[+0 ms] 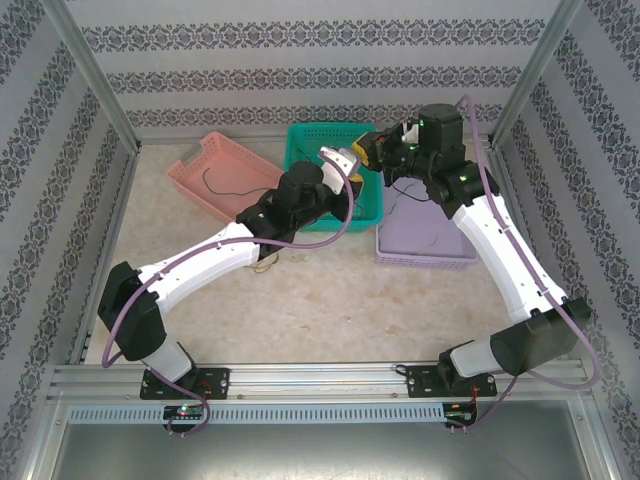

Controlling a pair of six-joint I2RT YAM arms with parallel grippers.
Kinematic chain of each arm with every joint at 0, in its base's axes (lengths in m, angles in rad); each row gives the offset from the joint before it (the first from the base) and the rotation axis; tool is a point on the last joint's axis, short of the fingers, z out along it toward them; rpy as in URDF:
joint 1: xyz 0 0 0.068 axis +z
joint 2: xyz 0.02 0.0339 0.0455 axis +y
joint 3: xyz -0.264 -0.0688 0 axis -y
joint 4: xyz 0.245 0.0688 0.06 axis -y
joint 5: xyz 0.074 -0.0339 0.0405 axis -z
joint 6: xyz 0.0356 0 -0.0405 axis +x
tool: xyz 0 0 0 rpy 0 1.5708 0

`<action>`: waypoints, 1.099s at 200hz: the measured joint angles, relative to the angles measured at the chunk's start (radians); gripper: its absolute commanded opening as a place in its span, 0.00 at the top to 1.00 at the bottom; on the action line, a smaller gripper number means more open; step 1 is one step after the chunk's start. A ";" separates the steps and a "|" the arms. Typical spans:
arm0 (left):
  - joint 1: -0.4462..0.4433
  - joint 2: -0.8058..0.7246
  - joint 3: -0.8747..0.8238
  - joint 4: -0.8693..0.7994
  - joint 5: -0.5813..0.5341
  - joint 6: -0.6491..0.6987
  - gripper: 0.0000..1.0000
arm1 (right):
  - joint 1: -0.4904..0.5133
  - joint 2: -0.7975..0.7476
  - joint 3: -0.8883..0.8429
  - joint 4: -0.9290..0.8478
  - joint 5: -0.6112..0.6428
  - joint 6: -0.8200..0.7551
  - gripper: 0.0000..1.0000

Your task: Untangle the cables

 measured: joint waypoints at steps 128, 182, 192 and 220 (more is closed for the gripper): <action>0.072 -0.037 -0.105 0.265 0.579 -0.694 1.00 | -0.157 0.029 -0.002 0.077 -0.222 -0.371 1.00; 0.077 0.050 -0.027 0.278 0.637 -0.771 1.00 | -0.233 0.121 0.043 0.103 -0.389 -0.489 1.00; 0.076 0.064 -0.013 0.277 0.643 -0.772 1.00 | -0.251 0.121 0.043 0.097 -0.402 -0.507 1.00; 0.075 0.087 0.023 0.250 0.650 -0.758 1.00 | -0.282 0.121 0.044 0.087 -0.417 -0.542 1.00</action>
